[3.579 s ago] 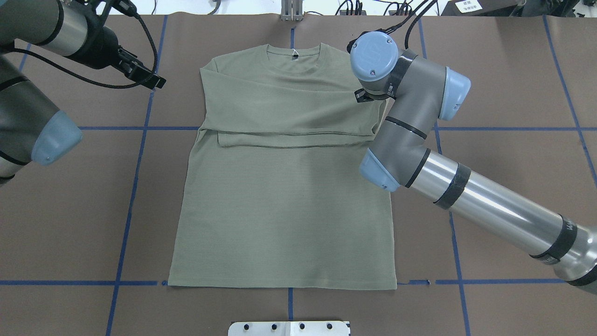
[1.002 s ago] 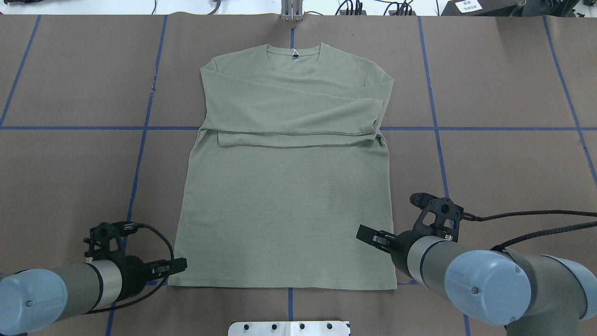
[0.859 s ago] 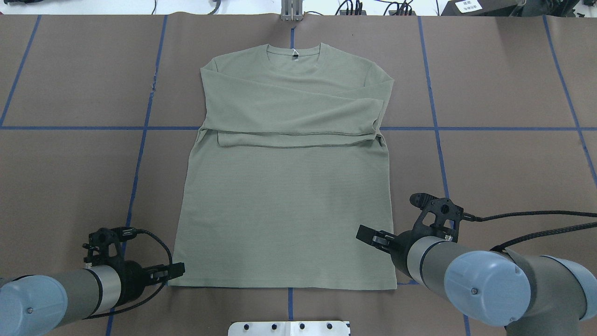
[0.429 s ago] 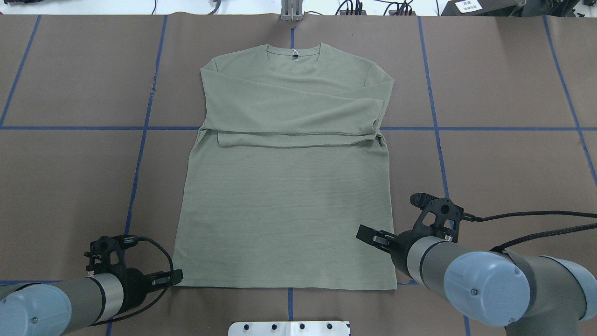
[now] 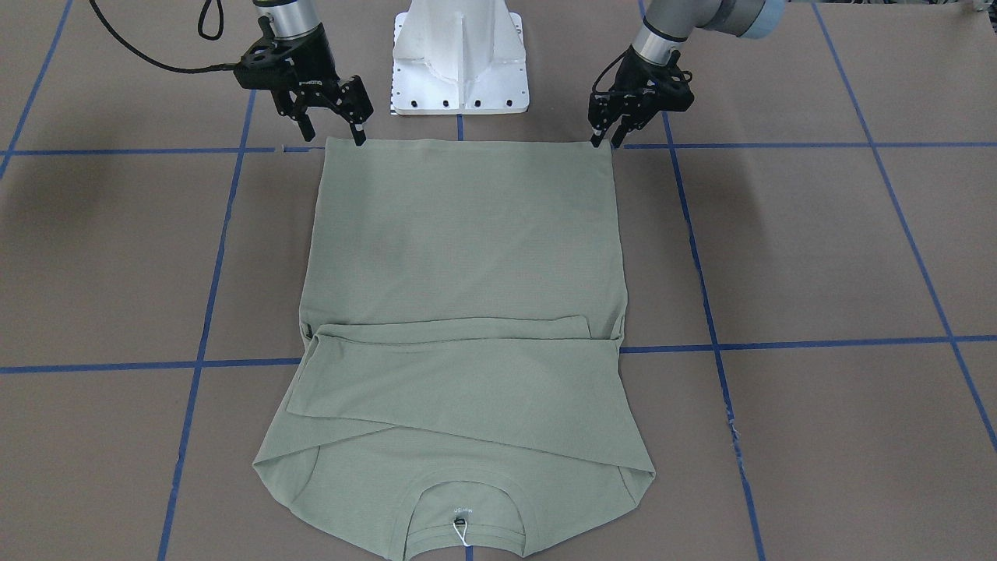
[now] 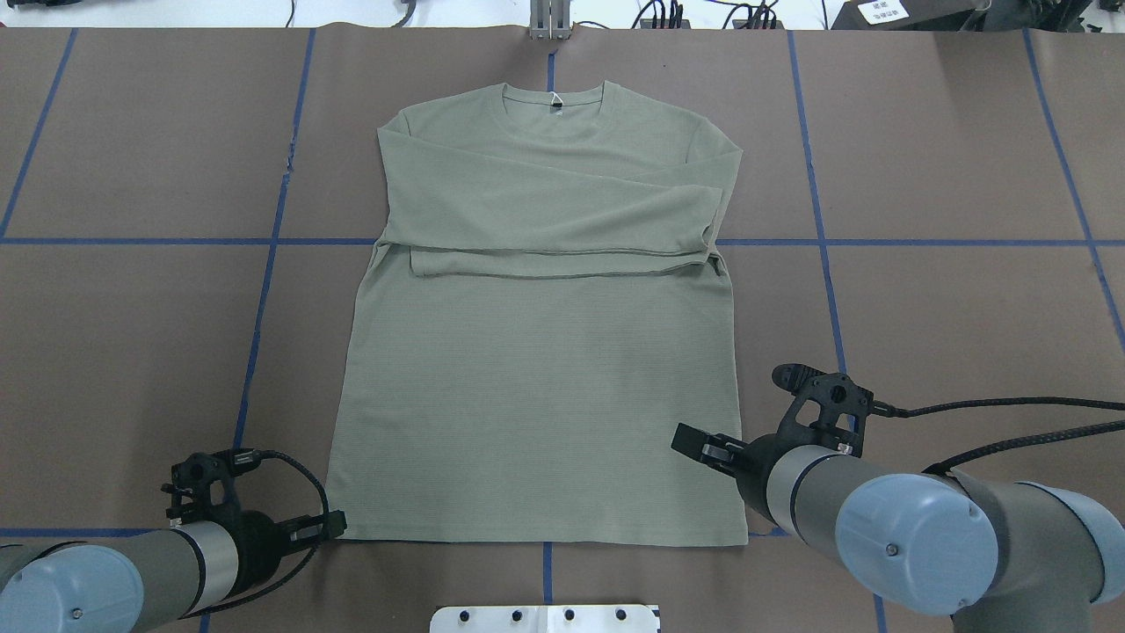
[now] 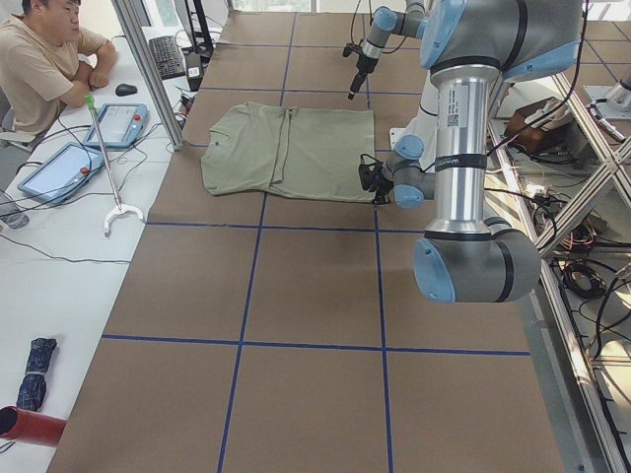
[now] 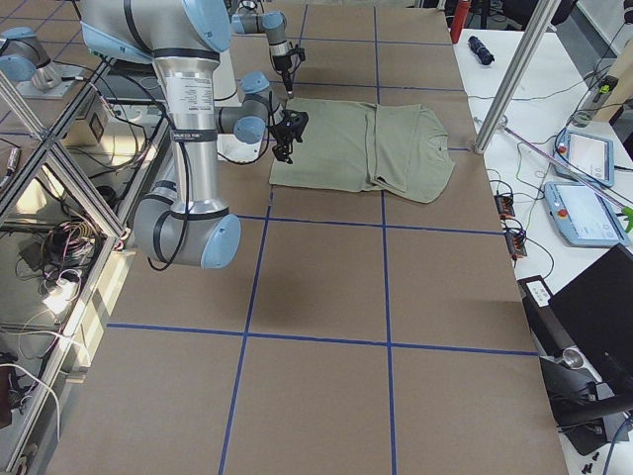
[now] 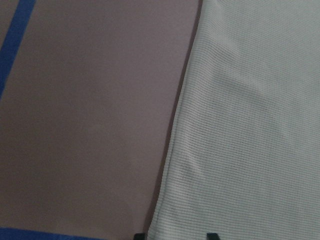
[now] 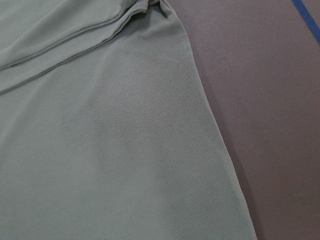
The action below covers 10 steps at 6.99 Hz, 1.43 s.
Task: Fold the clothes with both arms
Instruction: 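Align both grippers at the hem corners and close on the fabric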
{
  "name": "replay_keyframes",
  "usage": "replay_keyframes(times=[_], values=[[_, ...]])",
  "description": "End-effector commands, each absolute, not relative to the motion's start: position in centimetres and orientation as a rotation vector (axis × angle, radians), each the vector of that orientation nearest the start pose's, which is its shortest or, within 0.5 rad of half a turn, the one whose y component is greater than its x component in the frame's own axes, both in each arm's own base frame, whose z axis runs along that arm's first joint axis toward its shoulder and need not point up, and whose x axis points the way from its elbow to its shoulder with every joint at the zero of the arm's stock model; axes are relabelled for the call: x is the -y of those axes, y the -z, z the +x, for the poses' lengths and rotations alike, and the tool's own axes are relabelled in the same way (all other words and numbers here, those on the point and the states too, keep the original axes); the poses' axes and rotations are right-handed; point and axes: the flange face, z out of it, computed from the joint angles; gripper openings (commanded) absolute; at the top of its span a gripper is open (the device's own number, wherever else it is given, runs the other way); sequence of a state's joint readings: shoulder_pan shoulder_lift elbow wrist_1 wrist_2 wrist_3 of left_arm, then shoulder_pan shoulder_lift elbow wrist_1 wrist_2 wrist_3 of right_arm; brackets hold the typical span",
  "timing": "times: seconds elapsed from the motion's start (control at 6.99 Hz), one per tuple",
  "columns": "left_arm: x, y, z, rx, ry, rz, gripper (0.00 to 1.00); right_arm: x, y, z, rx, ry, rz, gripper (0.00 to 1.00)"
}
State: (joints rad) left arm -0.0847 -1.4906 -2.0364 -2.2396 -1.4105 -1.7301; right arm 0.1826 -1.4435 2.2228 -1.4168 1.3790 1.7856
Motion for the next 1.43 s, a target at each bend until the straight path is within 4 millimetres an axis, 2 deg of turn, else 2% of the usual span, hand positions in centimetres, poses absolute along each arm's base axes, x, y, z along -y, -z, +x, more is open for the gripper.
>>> replay_keyframes(times=[0.0,0.14,0.29,0.43,0.72,0.86,1.0,1.15,1.29], values=[[18.6,-40.5,45.3,-1.051,0.301,0.105,0.51,23.5,-28.7,-43.6,0.94,-0.455,0.163,0.99],[18.6,-40.5,45.3,-1.053,0.302,0.104,0.5,23.5,-28.7,-43.6,0.94,-0.455,0.163,0.99],[18.6,-40.5,45.3,-1.053,0.305,0.102,0.3,23.5,-28.7,-43.6,0.941,-0.455,0.163,0.99],[18.6,-40.5,45.3,-1.053,0.304,0.103,0.04,23.5,-28.7,-43.6,0.94,-0.455,0.163,0.99],[18.6,-40.3,45.2,-1.056,0.3,0.105,0.0,23.3,-28.9,-43.8,0.935,-0.453,0.164,0.99],[18.7,-39.8,45.0,-1.066,0.301,0.108,0.0,22.4,-29.7,-44.0,0.919,-0.446,0.176,0.97],[18.7,-38.2,44.3,-1.098,0.303,0.107,0.0,20.8,-31.4,-44.3,0.896,-0.527,0.114,0.88],[18.7,-36.1,43.4,-1.139,0.301,0.1,0.0,18.7,-33.2,-44.6,0.872,-0.575,0.121,0.85],[18.7,-35.3,43.1,-1.156,0.302,0.099,0.0,16.1,-33.4,-45.6,0.881,-0.585,0.143,0.85]])
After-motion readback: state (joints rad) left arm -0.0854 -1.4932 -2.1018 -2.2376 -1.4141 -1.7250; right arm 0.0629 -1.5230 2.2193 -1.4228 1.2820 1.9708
